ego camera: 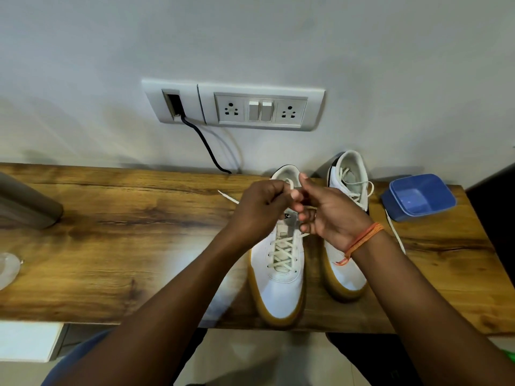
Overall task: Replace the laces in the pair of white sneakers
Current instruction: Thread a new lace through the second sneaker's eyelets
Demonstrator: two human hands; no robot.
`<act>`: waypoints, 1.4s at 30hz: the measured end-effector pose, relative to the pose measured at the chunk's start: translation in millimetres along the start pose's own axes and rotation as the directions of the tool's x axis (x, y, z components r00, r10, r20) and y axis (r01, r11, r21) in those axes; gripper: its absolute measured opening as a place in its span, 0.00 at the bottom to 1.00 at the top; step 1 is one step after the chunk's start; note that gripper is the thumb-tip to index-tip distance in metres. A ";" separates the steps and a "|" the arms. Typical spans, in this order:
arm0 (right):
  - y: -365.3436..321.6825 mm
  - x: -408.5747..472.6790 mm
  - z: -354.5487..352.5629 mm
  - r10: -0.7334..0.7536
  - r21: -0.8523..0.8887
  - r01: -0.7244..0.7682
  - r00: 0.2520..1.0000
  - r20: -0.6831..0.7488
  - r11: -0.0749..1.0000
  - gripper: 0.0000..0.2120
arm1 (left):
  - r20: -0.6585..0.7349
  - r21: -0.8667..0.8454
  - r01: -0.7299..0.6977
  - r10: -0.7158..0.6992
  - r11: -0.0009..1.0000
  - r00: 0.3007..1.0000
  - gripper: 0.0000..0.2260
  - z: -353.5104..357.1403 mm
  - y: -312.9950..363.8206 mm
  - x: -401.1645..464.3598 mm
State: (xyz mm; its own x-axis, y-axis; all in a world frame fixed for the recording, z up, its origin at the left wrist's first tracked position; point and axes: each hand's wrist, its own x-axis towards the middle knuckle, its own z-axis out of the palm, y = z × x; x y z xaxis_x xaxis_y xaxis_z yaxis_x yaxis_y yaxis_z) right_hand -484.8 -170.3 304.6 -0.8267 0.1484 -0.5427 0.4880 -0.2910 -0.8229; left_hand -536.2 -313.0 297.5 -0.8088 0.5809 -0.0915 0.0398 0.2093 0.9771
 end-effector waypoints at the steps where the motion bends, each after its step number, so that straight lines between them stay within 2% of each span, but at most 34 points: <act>1: 0.2 0.6 2.0 0.033 0.013 -0.033 0.999 0.018 0.999 0.19 | 0.031 0.002 0.001 -0.001 1.000 1.000 0.09 1.2 0.7 -0.9; 3: 0.1 2.1 2.7 0.074 0.044 -0.075 0.997 0.020 0.996 0.16 | 0.047 -0.005 0.022 -0.022 1.000 0.999 0.08 0.7 -0.7 -0.6; 6: -1.1 3.3 -4.2 0.059 0.135 -0.066 0.997 0.056 0.989 0.08 | 0.080 0.016 0.026 -0.028 1.000 0.996 0.09 -6.0 -5.8 2.7; 9: -4.3 5.8 -12.0 0.009 0.259 -0.040 0.993 0.119 0.965 0.10 | 0.174 0.026 0.018 -0.023 0.999 0.985 0.09 -10.2 -4.9 1.4; 13: -10.7 7.9 -20.9 -0.054 0.414 -0.020 0.985 0.166 0.910 0.07 | 0.247 0.044 0.034 -0.043 0.998 0.968 0.08 -12.0 -6.7 1.3; 15: -14.4 8.9 -29.3 -0.114 0.453 0.037 0.983 0.143 0.891 0.07 | 0.173 0.054 0.018 -0.027 0.998 0.985 0.08 -17.0 -9.6 4.1; 16: -16.5 9.4 -32.8 -0.138 0.464 0.073 0.985 0.106 0.883 0.07 | 0.091 0.120 -0.013 0.002 0.993 0.996 0.08 -20.8 -11.2 6.0; 17: -17.9 10.4 -36.6 -0.151 0.472 0.105 0.987 0.061 0.875 0.06 | -0.010 0.245 -0.051 0.056 0.968 0.998 0.08 -25.4 -12.1 7.4; 19: -17.9 13.9 -43.4 -0.154 0.497 0.149 0.988 -0.032 0.855 0.04 | -0.164 0.527 -0.092 0.208 0.845 0.964 0.08 -35.5 -13.7 9.1; 21: -15.6 18.7 -48.6 -0.126 0.524 0.168 0.985 -0.116 0.835 0.05 | -0.219 0.668 -0.062 0.276 0.742 0.936 0.07 -44.6 -14.9 8.0; 25: -11.2 24.2 -55.8 -0.029 0.518 0.156 0.969 -0.246 0.841 0.08 | -0.258 0.781 0.055 0.240 0.623 0.936 0.06 -47.3 -17.8 5.6; 29: -15.3 22.1 -66.3 -0.004 0.578 0.174 0.959 -0.283 0.797 0.07 | -0.318 0.821 0.205 0.129 0.533 0.939 0.03 -50.3 -25.1 6.6; 32: -18.1 18.4 -73.4 -0.022 0.609 0.189 0.962 -0.271 0.771 0.08 | -0.375 0.782 0.284 0.054 0.554 0.926 0.03 -53.2 -31.5 4.1; 39: -22.6 14.1 -72.9 -0.060 0.678 0.225 0.964 -0.258 0.700 0.09 | -0.405 0.739 0.377 -0.078 0.558 0.911 0.06 -56.4 -35.5 -0.4; 42: -22.5 13.4 -73.0 -0.070 0.650 0.235 0.961 -0.269 0.723 0.09 | -0.415 0.702 0.399 -0.117 0.590 0.902 0.07 -57.9 -33.1 0.0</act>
State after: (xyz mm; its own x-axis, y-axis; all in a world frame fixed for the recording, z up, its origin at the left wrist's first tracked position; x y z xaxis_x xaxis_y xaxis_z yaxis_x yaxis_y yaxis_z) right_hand -486.4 -92.8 303.6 -0.7529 0.4173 -0.5090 -0.0236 -0.7900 -0.6127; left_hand -571.5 -365.4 276.3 -0.9779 0.1732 -0.1167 0.1124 0.9073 0.4052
